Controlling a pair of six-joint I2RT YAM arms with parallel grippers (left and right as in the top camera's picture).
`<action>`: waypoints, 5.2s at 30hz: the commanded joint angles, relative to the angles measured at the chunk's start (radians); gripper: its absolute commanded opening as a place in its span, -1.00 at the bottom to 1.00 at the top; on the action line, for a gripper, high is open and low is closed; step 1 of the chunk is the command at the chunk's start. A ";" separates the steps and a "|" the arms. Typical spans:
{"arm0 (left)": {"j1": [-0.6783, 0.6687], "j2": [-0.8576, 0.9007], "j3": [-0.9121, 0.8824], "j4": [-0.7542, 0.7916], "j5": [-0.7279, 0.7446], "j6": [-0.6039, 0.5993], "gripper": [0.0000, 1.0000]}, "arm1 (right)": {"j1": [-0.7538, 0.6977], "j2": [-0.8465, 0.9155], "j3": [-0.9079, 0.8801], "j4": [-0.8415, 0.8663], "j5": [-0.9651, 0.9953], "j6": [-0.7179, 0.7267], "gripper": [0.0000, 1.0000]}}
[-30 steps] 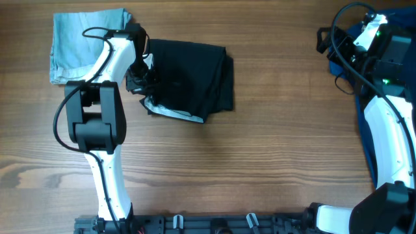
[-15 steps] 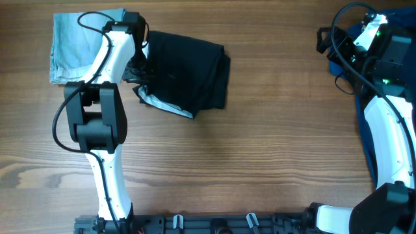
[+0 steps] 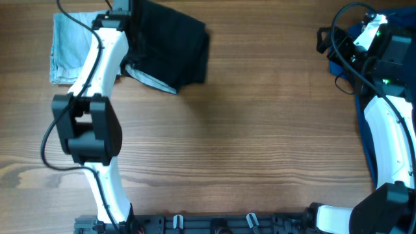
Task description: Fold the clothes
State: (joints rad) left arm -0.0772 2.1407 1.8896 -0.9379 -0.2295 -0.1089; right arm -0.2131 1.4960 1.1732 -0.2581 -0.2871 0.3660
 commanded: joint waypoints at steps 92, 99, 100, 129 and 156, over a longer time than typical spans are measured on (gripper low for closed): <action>0.742 0.219 -0.058 0.180 0.805 -0.347 -0.92 | 0.000 0.010 -0.001 0.002 0.006 0.004 1.00; 0.703 0.109 -0.058 0.185 0.966 -0.340 -0.92 | 0.000 0.010 -0.001 0.002 0.006 0.003 1.00; 0.692 0.074 -0.058 0.188 0.960 -0.339 -0.92 | 0.000 0.010 -0.001 0.002 0.006 0.004 0.99; 0.297 0.166 -0.058 0.311 0.164 -0.317 -0.92 | 0.000 0.010 -0.001 0.002 0.006 0.003 0.99; 0.300 0.212 -0.269 0.156 0.108 -0.318 -0.92 | 0.000 0.010 -0.001 0.002 0.006 0.004 1.00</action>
State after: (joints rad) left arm 0.2173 2.2471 1.7283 -0.6697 -0.0963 -0.4168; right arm -0.2131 1.4986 1.1732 -0.2584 -0.2871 0.3660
